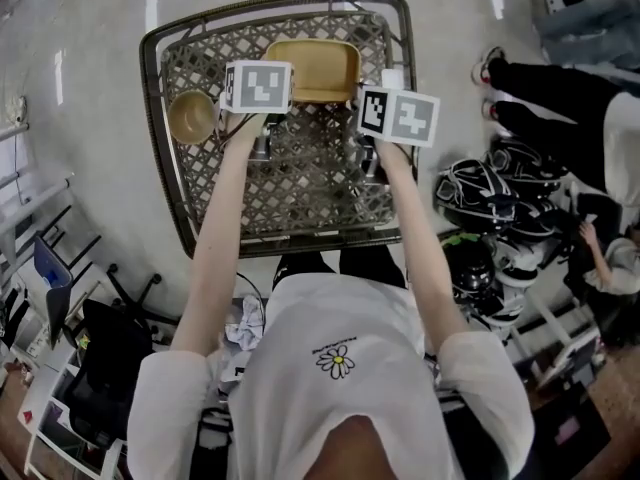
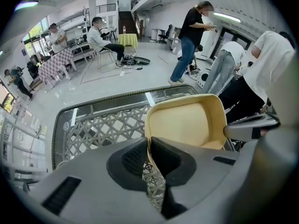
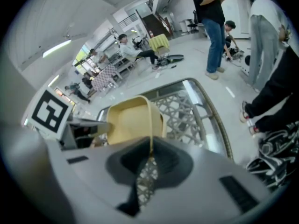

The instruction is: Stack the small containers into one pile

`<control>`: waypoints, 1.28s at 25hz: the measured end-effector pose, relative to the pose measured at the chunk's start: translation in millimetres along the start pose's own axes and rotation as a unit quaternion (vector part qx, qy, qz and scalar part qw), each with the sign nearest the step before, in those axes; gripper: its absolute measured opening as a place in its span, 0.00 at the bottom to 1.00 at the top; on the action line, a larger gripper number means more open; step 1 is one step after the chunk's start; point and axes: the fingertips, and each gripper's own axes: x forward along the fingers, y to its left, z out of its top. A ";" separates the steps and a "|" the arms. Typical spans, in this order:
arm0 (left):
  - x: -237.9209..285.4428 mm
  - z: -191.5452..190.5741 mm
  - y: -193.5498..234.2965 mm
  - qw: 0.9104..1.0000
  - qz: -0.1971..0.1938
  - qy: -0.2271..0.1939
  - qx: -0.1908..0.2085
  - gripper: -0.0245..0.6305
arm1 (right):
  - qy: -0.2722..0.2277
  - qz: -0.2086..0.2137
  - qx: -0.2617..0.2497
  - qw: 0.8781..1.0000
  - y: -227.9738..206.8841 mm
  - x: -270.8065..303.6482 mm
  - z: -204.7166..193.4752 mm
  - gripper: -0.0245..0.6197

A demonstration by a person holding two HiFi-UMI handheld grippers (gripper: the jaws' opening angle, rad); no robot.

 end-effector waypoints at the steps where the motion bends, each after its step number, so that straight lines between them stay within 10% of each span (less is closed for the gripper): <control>1: 1.1 -1.0 -0.5 1.000 -0.002 0.003 -0.001 0.11 | 0.002 -0.001 0.001 1.000 -0.3 0.6 -1.0 0.10; 24: 9.7 2.4 -4.2 1.000 0.000 -0.016 -0.023 0.20 | -0.037 -0.013 -0.021 0.999 -24.4 2.3 9.9 0.11; 32: 22.4 -8.1 -5.9 0.999 -0.023 0.008 -0.038 0.09 | -0.025 0.007 -0.053 0.998 -25.3 23.1 8.2 0.11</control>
